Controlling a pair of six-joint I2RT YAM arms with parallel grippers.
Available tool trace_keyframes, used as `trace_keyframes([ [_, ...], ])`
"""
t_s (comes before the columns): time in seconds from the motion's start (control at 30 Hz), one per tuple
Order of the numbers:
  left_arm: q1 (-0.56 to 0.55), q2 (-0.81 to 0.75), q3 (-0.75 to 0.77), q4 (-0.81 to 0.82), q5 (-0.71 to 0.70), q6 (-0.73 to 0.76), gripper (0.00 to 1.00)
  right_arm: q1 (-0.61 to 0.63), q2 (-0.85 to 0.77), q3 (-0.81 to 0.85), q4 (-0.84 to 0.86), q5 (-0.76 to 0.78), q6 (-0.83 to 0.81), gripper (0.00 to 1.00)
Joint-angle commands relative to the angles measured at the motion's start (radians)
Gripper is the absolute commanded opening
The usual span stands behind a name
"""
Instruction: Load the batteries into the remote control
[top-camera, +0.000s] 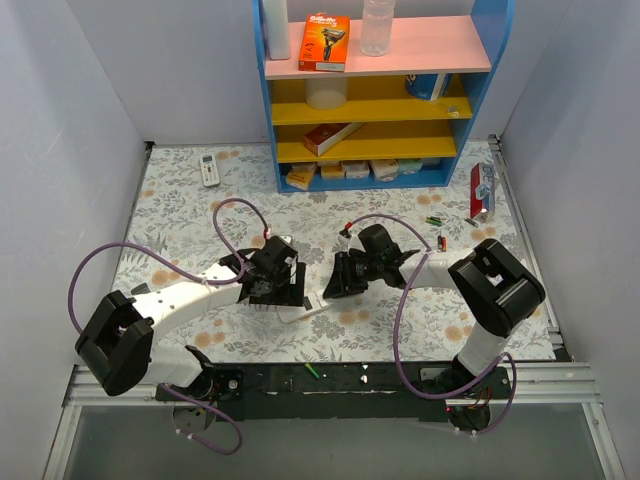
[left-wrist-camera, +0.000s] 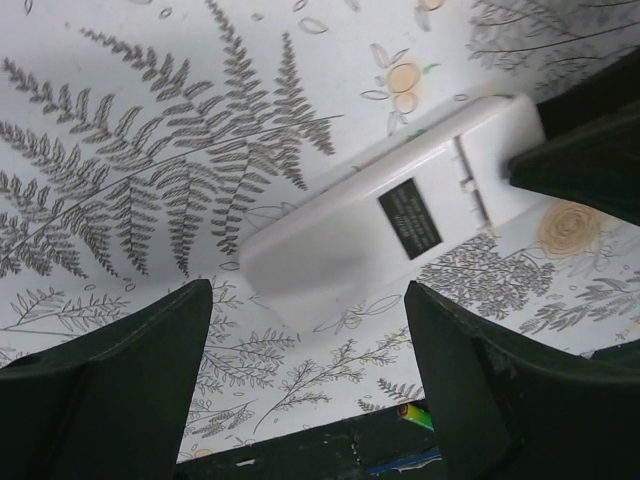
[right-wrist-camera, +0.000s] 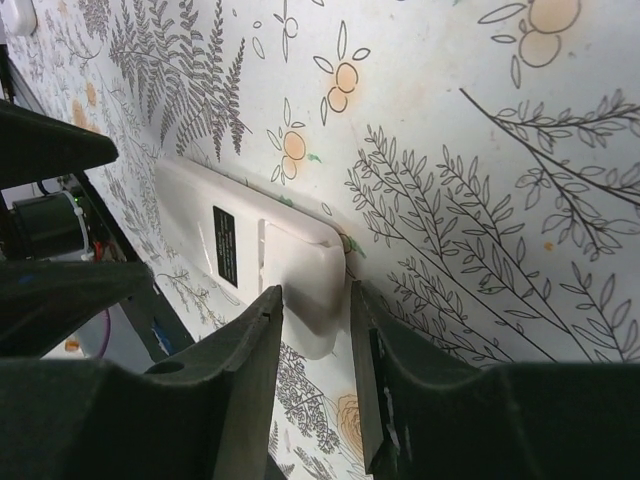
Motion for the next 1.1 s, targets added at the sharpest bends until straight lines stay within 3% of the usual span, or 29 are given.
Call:
trace_keyframes([
  [0.0,0.031,-0.027,-0.051,0.004,0.002,-0.116,0.77,0.032,0.021,0.006,-0.033,0.071,-0.05,0.41],
  [0.63,0.092,-0.047,-0.202,0.118,0.074,-0.271,0.6,0.096,-0.013,-0.24,0.106,0.244,-0.131,0.36],
  [1.07,0.129,0.028,-0.193,0.174,0.13,-0.245,0.58,0.105,0.038,-0.234,0.154,0.303,-0.116,0.36],
])
